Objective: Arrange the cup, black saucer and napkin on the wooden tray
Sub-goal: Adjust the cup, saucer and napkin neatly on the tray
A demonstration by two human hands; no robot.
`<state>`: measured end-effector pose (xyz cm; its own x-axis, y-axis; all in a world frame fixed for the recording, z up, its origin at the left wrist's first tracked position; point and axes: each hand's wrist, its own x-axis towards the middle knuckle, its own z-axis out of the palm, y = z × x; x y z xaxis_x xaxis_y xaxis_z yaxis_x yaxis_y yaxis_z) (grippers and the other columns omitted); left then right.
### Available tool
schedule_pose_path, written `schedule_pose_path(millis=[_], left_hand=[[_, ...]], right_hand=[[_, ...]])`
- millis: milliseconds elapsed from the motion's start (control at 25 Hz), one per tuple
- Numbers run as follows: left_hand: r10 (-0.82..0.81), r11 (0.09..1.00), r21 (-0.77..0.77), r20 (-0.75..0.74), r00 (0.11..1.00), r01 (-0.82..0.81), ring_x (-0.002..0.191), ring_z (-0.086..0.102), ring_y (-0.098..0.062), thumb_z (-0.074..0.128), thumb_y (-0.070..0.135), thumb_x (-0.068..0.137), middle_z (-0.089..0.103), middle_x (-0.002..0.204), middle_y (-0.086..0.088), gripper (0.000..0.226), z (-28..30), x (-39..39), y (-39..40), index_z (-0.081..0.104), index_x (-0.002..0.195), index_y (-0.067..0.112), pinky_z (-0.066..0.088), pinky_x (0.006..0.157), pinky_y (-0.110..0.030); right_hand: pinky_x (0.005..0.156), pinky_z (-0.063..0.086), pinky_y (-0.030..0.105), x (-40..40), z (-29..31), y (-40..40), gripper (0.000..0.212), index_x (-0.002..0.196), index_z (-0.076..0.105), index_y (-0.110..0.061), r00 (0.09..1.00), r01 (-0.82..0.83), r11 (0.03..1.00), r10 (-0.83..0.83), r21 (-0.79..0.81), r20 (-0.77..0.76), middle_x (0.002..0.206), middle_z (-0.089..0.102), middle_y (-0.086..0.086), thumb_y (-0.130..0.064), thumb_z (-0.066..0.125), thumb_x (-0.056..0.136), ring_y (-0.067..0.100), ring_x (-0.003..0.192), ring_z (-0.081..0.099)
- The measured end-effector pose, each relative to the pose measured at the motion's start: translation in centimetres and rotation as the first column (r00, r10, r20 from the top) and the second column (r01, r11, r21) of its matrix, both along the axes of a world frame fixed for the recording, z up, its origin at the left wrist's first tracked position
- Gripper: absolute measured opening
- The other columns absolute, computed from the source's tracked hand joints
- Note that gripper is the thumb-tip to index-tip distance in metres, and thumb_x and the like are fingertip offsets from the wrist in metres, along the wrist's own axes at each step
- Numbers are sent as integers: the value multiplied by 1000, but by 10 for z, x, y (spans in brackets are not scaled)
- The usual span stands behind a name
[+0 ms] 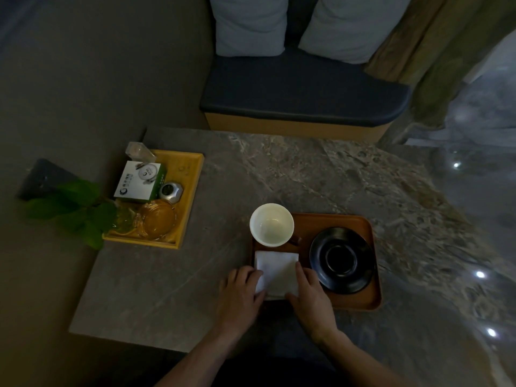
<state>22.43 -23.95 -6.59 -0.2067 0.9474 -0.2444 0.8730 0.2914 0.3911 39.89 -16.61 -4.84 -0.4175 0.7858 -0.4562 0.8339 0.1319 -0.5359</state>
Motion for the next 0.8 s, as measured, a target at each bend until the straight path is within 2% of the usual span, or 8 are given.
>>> schedule_pose_path(millis=[80, 160, 320, 480, 600, 680, 800], left_hand=[[26, 1000, 3, 62, 998, -26, 114, 41, -9, 55, 48, 89, 45, 127, 11, 43, 2, -3, 2, 52, 129, 33, 40, 92, -26], [60, 998, 6, 115, 992, -61, 110, 42, -5, 57, 53, 87, 44, 123, 13, 41, 6, -12, 7, 57, 123, 34, 37, 90, -22], [45, 999, 12, 111, 993, -47, 114, 44, -9, 65, 54, 81, 51, 123, 9, 44, 26, -47, 36, 58, 120, 34, 39, 98, -34], [-25, 999, 42, 69, 997, 22, 127, 38, -19, 75, 51, 74, 52, 132, 3, 67, 48, -79, 79, 50, 132, 31, 36, 104, -43], [-133, 989, -66, 6, 991, 133, 138, 21, -21, 76, 58, 67, 37, 148, 4, 94, 54, -89, 110, 29, 146, 36, 26, 110, -48], [-213, 968, -141, -7, 977, 210, 142, 12, -21, 78, 59, 64, 26, 154, 6, 108, 53, -90, 126, 15, 150, 37, 21, 112, -49], [-272, 949, -164, 2, 962, 268, 142, 7, -23, 79, 57, 62, 23, 155, 6, 114, 49, -90, 141, 11, 151, 35, 17, 112, -49]], right_hand=[[98, 47, 31, -1, 3, 0, 78, 152, 12, -24, 1000, 18, 1000, -18, 18, 23, 148, 32, 2, -37, 59, 91, 17, 130, 41], [93, 50, 31, -3, 9, 2, 71, 148, 24, -27, 998, 56, 993, -60, 105, 36, 146, 37, -2, -42, 61, 89, 14, 127, 44], [81, 50, 32, -5, 19, 29, 61, 139, 41, -30, 999, 33, 937, -40, 347, 13, 136, 50, -3, -50, 62, 85, 18, 118, 51], [101, 40, 49, -9, 25, 70, 80, 146, 28, -35, 996, -69, 927, 44, 368, 77, 144, 43, -2, -64, 60, 78, 26, 134, 34], [111, 23, 57, -18, 26, 90, 96, 148, 18, -34, 975, -205, 907, 155, 368, 162, 151, 35, 0, -74, 57, 71, 32, 143, 19], [114, 14, 61, -25, 24, 98, 103, 150, 12, -32, 958, -262, 902, 200, 344, 205, 155, 28, 3, -77, 57, 69, 36, 145, 10], [114, 9, 64, -34, 23, 103, 107, 150, 8, -30, 954, -266, 908, 200, 323, 222, 157, 24, 6, -77, 58, 69, 38, 146, 7]])
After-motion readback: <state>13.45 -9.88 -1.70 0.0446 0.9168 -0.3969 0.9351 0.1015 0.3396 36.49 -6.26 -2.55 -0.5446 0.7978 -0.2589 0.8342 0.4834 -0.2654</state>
